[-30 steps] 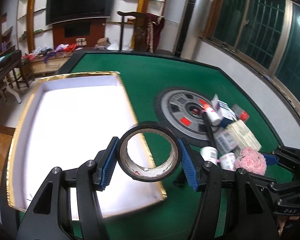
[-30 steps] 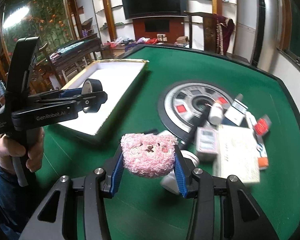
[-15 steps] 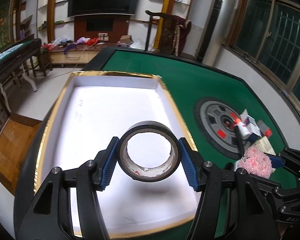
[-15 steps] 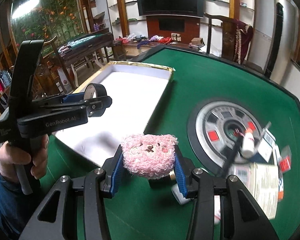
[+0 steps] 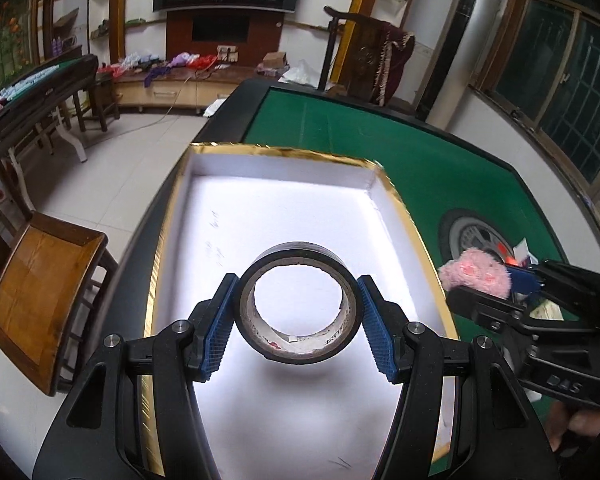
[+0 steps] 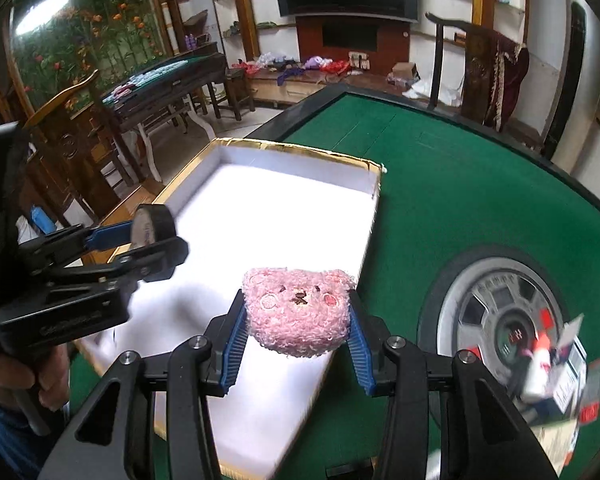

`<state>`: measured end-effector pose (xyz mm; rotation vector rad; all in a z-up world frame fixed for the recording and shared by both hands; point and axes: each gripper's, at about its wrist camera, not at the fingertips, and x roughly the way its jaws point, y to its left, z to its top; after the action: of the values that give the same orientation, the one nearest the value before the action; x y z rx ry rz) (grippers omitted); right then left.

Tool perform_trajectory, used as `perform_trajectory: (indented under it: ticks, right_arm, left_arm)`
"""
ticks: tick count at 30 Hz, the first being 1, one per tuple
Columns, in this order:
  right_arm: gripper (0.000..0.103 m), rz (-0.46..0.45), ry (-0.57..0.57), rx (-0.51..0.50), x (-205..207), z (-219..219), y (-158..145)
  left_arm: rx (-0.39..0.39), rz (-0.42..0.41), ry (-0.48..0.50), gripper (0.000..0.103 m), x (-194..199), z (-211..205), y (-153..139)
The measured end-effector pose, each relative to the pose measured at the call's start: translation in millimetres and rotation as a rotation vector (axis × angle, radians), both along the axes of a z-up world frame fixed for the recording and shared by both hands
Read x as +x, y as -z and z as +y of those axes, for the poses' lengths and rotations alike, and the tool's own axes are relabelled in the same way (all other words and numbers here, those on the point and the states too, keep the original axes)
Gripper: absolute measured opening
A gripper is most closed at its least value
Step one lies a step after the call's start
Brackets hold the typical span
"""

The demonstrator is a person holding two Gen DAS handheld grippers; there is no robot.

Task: Organize objects
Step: 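Carry the tape roll and the plush over the white box tray with both tools, then lower the plush and tape roll into the tray and open both tools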

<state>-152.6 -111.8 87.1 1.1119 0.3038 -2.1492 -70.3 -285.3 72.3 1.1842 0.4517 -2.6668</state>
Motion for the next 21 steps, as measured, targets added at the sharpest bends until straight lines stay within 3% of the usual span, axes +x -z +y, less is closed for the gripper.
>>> perform_trajectory:
  ticks: [11,17,21]
  right_arm:
    - [0.046,-0.202,0.069,-0.049,-79,-57,27]
    - [0.046,-0.232,0.134,-0.056,-119,-65,34]
    - [0.046,-0.317,0.155,-0.104,-135,-66,47]
  left_arm:
    - [0.017,-0.145,-0.019,0.060,-60,-43,18]
    - [0.037,-0.190,-0.012,0.060,-88,-58,32]
    - [0.066,-0.207,-0.017,0.060,-106,-68,39]
